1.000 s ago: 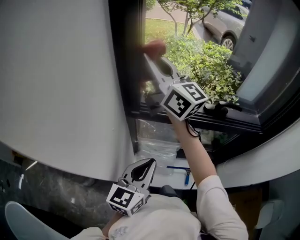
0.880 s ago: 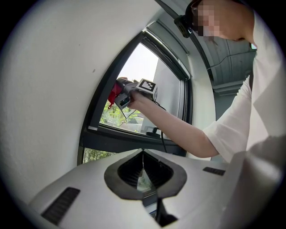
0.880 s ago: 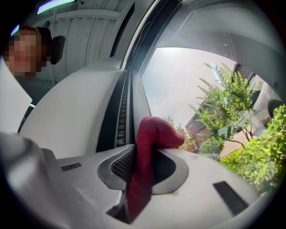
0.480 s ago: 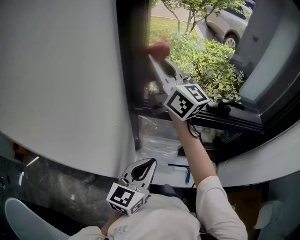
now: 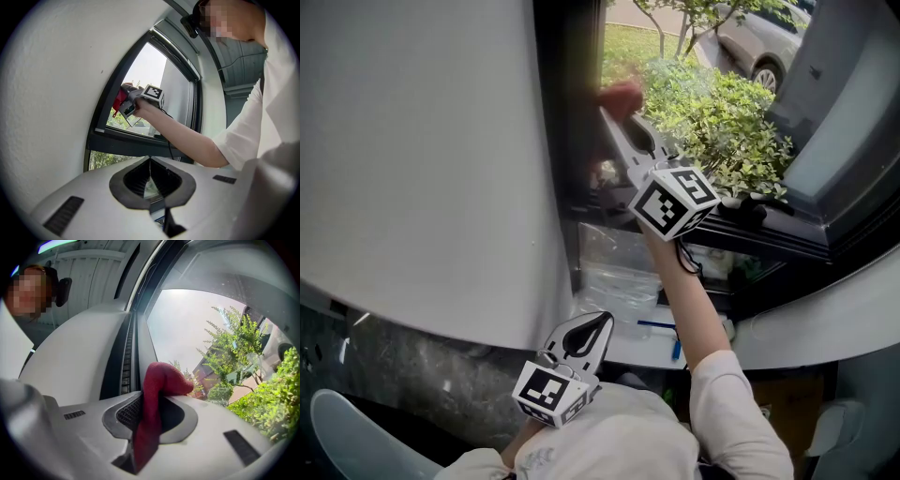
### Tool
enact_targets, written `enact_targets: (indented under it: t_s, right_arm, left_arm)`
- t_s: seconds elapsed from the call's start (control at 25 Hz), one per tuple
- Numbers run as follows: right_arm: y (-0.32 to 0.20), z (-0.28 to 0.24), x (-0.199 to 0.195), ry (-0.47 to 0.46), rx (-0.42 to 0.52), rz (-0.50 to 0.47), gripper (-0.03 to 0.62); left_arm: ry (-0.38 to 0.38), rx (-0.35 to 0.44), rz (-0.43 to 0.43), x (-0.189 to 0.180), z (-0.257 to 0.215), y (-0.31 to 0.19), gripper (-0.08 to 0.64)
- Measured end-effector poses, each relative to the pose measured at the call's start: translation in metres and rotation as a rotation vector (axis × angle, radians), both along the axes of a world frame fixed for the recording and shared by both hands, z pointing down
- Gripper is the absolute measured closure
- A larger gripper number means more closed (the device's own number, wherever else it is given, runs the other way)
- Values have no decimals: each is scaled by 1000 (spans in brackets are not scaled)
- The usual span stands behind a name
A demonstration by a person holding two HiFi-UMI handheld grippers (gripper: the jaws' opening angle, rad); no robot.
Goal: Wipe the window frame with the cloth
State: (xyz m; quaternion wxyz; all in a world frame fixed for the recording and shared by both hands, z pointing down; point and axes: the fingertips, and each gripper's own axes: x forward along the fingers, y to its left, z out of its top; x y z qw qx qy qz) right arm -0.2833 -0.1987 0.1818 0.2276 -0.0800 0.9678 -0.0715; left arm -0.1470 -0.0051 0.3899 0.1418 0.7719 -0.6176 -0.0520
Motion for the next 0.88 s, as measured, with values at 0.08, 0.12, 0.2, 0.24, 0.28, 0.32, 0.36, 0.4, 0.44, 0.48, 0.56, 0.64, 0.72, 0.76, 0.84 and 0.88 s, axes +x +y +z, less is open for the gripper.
enact_targets:
  t_s: [0.08,0.12,0.2,0.24,0.28,0.32,0.36,0.4,0.44,0.48,0.56,0.64,0.72,0.76,0.84,0.88]
  right_arm:
    - [0,2,0,2,2,-7,512]
    - [-1,3,0,3,3,-10,513]
    - [-1,5,0,11,5,-12,512]
    - [-2,7,-1,18,4,-13,512]
    - [-4,10,-1,26,1,-13,513]
    - [-5,13,-2,37,-3,-13,513]
    - [-7,18,-2,46,-9,-13,512]
    - [-8,22,-2,52,-15,-14,512]
    - [-9,25,-2,54,-20,-16,512]
    - [-9,26,-2,53,-25,-17,512]
    - [-8,27,-2,50,-30,-14,514]
    - [-8,27,-2,52,-32,-10,513]
    - [-9,29,-3,57,-38,-8,514]
    - [-9,31,-3,59,-43,-7,513]
    - [-10,35,-3,60,-56,-5,514]
    - [-10,36,-2,61,-63,-2,514]
  left_arm:
    - [-1,-1,2,1,1,0,549]
    - [-1,-2,4,2,1,-1,549]
    - [1,-4,12,5,2,-2,549]
    - [3,-3,18,7,2,-3,549]
    - [3,-1,23,8,2,-4,549]
    - [3,2,28,10,2,-4,549]
    - [3,4,30,11,2,-5,550]
    - [4,4,31,11,2,-5,549]
    - [5,1,30,10,3,-5,550]
    - [6,-2,29,10,3,-4,550]
    - [8,-4,28,9,3,-3,549]
    - [10,-1,28,8,2,-3,550]
    - [13,4,26,7,2,-4,549]
    - [15,5,26,7,2,-4,549]
    - [17,5,27,7,2,-4,549]
    - [16,6,29,7,2,-4,549]
